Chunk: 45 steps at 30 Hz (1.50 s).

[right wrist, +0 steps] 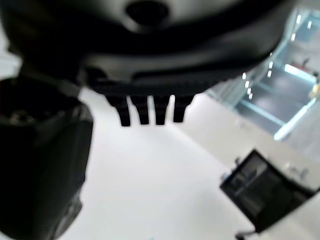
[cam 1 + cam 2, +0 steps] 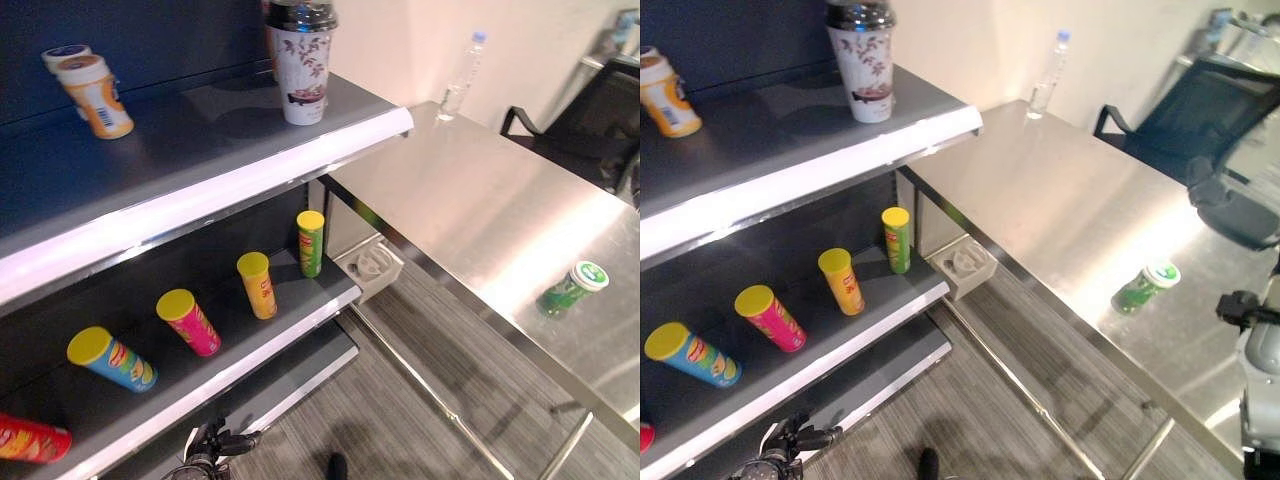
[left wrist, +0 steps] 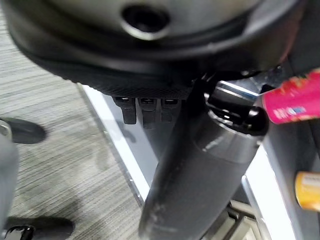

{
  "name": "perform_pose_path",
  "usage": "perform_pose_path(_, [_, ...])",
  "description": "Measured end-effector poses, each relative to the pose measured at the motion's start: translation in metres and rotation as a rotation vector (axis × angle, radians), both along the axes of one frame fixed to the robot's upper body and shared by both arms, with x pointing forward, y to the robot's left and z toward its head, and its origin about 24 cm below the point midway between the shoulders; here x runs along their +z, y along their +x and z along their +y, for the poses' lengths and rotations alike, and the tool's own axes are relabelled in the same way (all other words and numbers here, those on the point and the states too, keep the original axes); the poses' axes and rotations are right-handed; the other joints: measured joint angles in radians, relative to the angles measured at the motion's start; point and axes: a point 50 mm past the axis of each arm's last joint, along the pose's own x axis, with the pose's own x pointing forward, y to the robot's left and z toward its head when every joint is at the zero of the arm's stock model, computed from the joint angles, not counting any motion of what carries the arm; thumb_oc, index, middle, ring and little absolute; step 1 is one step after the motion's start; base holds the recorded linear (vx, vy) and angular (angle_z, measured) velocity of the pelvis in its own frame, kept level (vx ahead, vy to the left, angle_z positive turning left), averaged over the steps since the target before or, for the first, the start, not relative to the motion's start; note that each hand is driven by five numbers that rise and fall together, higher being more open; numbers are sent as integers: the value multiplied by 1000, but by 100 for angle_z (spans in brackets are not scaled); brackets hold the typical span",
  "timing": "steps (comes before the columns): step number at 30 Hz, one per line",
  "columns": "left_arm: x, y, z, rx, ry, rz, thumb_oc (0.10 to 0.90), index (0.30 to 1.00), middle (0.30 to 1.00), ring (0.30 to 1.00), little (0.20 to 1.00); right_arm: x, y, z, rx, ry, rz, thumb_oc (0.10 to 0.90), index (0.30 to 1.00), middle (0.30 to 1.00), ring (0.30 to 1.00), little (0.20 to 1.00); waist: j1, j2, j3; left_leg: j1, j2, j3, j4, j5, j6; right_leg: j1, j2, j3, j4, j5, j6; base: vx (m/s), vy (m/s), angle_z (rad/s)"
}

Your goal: Put the goods on the table back onto the shelves and tidy them up.

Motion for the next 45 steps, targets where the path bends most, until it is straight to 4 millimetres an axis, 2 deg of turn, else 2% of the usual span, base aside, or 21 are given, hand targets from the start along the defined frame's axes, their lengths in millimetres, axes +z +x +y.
perform_pose_path(4, [-5, -13, -1, -27, 6, 54, 800, 900, 900, 900, 900, -4, 1, 1, 14, 9, 17, 800, 900, 900, 900, 900, -8, 18, -2, 30, -138, -17, -137, -32, 104, -38, -9, -6, 28, 11, 18, -98, 116, 1])
perform_pose_path(5, [-6, -13, -2, -36, 3, 54, 800, 900, 900, 900, 900, -3, 1, 1, 13, 9, 16, 800, 900, 900, 900, 900, -8, 32, -1, 37, -150, -23, -181, -17, 134, -58, -5, -7, 49, 9, 25, -184, 78, -29])
perform_pose_path(6, [-5, -10, -2, -41, 4, 47, 800, 900, 900, 900, 900, -6, 1, 1, 12, 22, 18, 800, 900, 900, 900, 900, -7, 42, 4, 33, -148, -33, -203, 45, 165, -104, -5, -3, 123, 1, 40, -152, 13, -7])
perform_pose_path(8, [-1, 2, -1, -54, 12, 25, 800, 900, 900, 900, 900, -13, 1, 0, 5, 48, 24, 800, 900, 900, 900, 900, -61, 52, 43, 22, -148, -69, -190, 72, 178, -228, -50, 49, 407, -93, 174, -120, -71, 40])
perform_pose_path(9, [-1, 2, 0, -58, 20, 22, 800, 900, 900, 900, 900, -15, 1, 1, 4, 54, 36, 800, 900, 900, 900, 900, -64, 55, 41, 20, -150, -55, -192, 83, 180, -266, -111, 90, 529, -128, 221, -111, -197, 23])
perform_pose_path(10, [0, 2, 2, -54, 26, 21, 800, 900, 900, 900, 900, -14, 2, 2, 8, 53, 30, 800, 900, 900, 900, 900, -52, 54, 40, 19, -156, -38, -188, 81, 183, -287, -163, 118, 589, -137, 236, -57, -150, -11])
perform_pose_path(12, [0, 0, 8, -57, 49, 30, 800, 900, 900, 900, 900, -14, 2, 1, 7, 52, 28, 800, 900, 900, 900, 900, -36, 49, 29, 1, -165, -36, -174, 81, 180, -280, -317, 98, 607, -145, 221, -10, -214, -20])
perform_pose_path(13, [2, 0, 16, -60, 73, 38, 800, 900, 900, 900, 900, -15, 4, 3, 16, 54, 33, 800, 900, 900, 900, 900, -19, 38, 10, -10, -175, -43, -166, 75, 178, -226, -416, 94, 473, -131, 250, 73, -377, -16])
perform_pose_path(14, [4, -5, 27, -61, 104, 53, 800, 900, 900, 900, 900, -18, 6, 6, 31, 53, 48, 800, 900, 900, 900, 900, -1, 19, 1, -8, -164, -43, -186, 92, 155, -96, -431, 115, 256, -102, 296, 90, -287, -11])
perform_pose_path(16, [4, -14, 35, -57, 128, 80, 800, 900, 900, 900, 900, -20, 8, 8, 46, 55, 60, 800, 900, 900, 900, 900, 9, -21, -23, 1, -167, -43, -209, 106, 135, 7, -423, 99, 92, -73, 330, 0, -216, 0])
perform_pose_path(18, [7, -27, 53, -44, 173, 114, 800, 900, 900, 900, 900, -24, 10, 11, 59, 68, 68, 800, 900, 900, 900, 900, 31, -96, -64, 5, -168, -39, -234, 126, 100, 83, -369, 32, -6, -16, 294, -58, -224, -4])
perform_pose_path(20, [1, -33, 41, -20, 128, 118, 800, 900, 900, 900, 900, -20, 12, 10, 62, 64, 60, 800, 900, 900, 900, 900, 34, -61, -69, 4, -86, -45, -241, 145, 60, 82, -286, 33, -3, -23, 266, -43, -302, 2])
perform_pose_path(23, [-5, -34, 26, -31, 89, 125, 800, 900, 900, 900, 900, -34, 12, -1, 36, 113, 122, 800, 900, 900, 900, 900, 23, -43, -76, 5, -19, -73, -267, 168, 14, 85, -213, 29, -4, -45, 226, -3, -157, 11])
perform_pose_path(24, [-7, -34, 19, -63, 72, 132, 800, 900, 900, 900, 900, -41, 11, -6, 28, 144, 154, 800, 900, 900, 900, 900, 21, -30, -79, -5, 25, -74, -277, 180, -4, 71, -168, 30, -4, -49, 214, 41, -150, -1])
perform_pose_path(27, [-11, -35, 7, -84, 37, 138, 800, 900, 900, 900, 900, -46, 8, -8, 30, 154, 194, 800, 900, 900, 900, 900, 2, -2, -76, -11, 61, -87, -277, 179, -12, 69, -131, 28, -4, -51, 197, -2, -74, 3])
perform_pose_path(29, [-14, -35, -4, -99, 9, 137, 800, 900, 900, 900, 900, -46, 6, -9, 41, 171, 193, 800, 900, 900, 900, 900, -16, 39, -77, -16, 66, -95, -277, 182, -17, 67, -124, 20, -11, -50, 191, -28, -18, 5])
perform_pose_path(32, [-14, -32, -9, -101, -5, 127, 800, 900, 900, 900, 900, -51, 3, -11, 71, 217, 213, 800, 900, 900, 900, 900, -31, 71, -78, -28, 63, -99, -277, 184, -19, 60, -124, 15, -11, -50, 190, 13, 4, 6])
perform_pose_path(33, [-13, -31, -8, -103, -13, 122, 800, 900, 900, 900, 900, -65, -7, -13, 96, 247, 303, 800, 900, 900, 900, 900, -31, 95, -77, -33, 60, -100, -277, 188, -26, 58, -127, 8, -11, -50, 191, -3, 17, 7])
perform_pose_path(35, [-14, -33, -8, -102, -15, 125, 800, 900, 900, 900, 900, -72, -10, -12, 117, 257, 351, 800, 900, 900, 900, 900, -31, 111, -73, -33, 56, -100, -277, 188, -26, 57, -131, 8, -10, -48, 187, 5, 10, 2])
perform_pose_path(38, [-15, -36, -8, -100, -15, 134, 800, 900, 900, 900, 900, -80, -15, -13, 127, 273, 402, 800, 900, 900, 900, 900, -34, 118, -72, -32, 50, -99, -277, 187, -24, 57, -137, 9, -4, -46, 185, 18, 22, 0])
perform_pose_path(45, [-15, -37, -8, -113, -26, 134, 800, 900, 900, 900, 900, -97, -16, -6, 149, 300, 450, 800, 900, 900, 900, 900, -37, 103, -45, -40, 31, -87, -277, 180, -13, 36, -156, 24, -11, -53, 199, 12, 24, -4])
